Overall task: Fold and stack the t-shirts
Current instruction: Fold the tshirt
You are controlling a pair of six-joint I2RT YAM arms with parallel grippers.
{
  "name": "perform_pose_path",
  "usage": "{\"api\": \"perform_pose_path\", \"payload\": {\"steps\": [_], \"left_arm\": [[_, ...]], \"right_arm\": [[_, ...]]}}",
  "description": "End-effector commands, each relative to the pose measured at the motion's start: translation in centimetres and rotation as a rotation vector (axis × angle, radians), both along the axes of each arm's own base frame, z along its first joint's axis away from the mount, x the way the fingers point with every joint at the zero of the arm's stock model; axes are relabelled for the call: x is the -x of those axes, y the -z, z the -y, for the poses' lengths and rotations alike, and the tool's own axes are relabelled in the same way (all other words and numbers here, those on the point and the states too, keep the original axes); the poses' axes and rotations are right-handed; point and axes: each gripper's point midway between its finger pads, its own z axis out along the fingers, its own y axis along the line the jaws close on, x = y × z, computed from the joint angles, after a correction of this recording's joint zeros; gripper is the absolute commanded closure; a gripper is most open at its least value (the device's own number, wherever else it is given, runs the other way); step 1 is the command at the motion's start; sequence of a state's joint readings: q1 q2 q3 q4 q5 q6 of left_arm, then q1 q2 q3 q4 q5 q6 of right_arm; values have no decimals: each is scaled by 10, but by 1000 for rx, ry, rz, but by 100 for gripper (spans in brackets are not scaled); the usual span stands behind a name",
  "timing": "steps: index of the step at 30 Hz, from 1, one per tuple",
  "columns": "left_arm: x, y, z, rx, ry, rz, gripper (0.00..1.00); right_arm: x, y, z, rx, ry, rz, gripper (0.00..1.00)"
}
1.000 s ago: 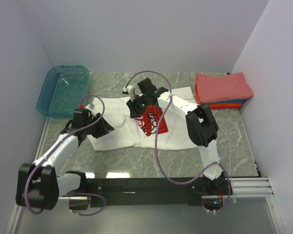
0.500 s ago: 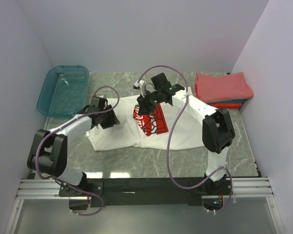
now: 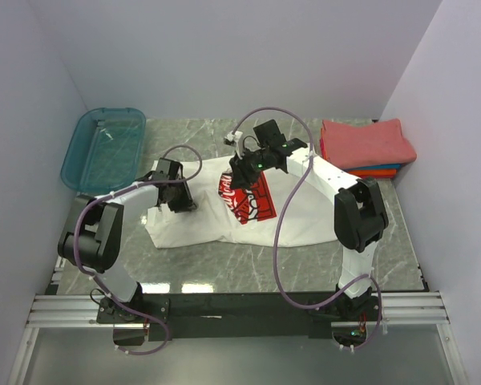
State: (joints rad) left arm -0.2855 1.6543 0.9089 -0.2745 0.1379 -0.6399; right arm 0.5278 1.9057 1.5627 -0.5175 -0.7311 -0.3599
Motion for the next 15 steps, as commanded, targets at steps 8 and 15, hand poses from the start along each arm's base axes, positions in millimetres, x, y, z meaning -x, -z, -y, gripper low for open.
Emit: {"api": "perform_pose_path", "payload": {"steps": [8,15], "left_arm": [[-23,-28,10,30,37,99,99],[-48,-63,5,-15,25,191,99]], "right_arm": [[2,-28,1,-60,-9,46,58],[2,-30,6,-56,-2,59,58]]}}
